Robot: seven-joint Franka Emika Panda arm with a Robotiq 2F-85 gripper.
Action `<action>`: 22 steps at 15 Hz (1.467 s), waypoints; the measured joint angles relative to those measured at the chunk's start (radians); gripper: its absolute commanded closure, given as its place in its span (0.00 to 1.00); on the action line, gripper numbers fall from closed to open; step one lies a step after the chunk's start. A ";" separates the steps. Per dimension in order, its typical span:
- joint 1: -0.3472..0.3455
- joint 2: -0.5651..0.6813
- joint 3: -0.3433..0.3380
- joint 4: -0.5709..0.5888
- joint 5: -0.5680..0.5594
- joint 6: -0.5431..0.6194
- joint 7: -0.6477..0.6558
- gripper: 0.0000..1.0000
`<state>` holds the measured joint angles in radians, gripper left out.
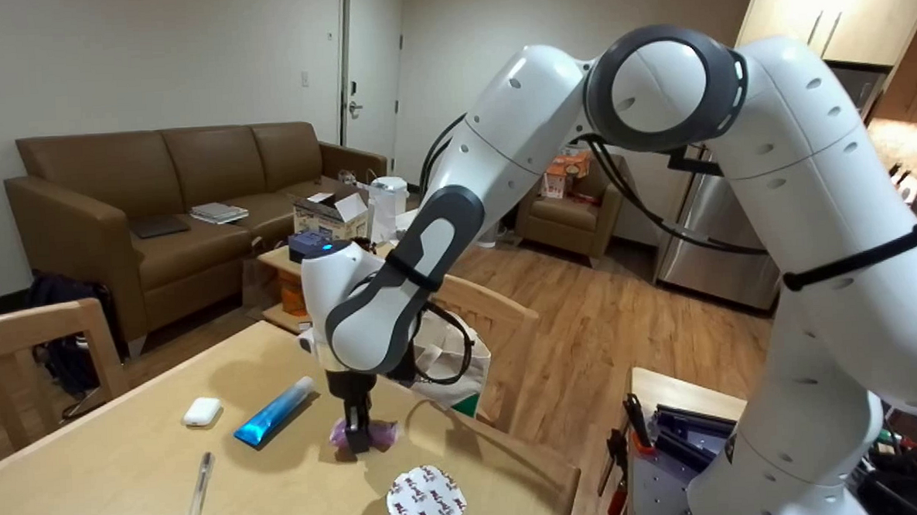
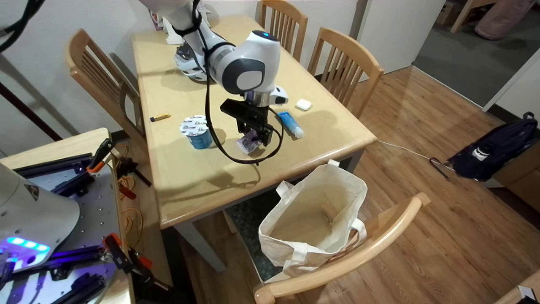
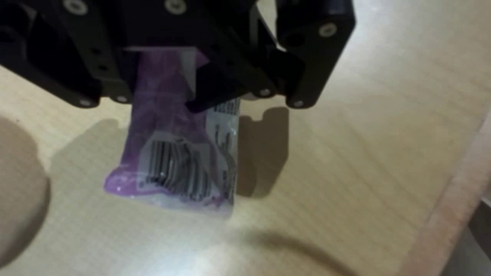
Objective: Put the purple packet in the bag
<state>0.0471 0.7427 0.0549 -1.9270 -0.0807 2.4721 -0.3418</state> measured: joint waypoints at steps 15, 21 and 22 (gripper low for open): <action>-0.299 -0.177 -0.074 0.036 0.036 -0.078 -0.060 1.00; -0.291 -0.165 -0.078 0.039 0.029 -0.057 -0.058 1.00; -0.288 -0.158 -0.084 0.042 0.026 -0.042 -0.057 1.00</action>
<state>-0.2411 0.5852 -0.0295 -1.8848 -0.0544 2.4299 -0.3984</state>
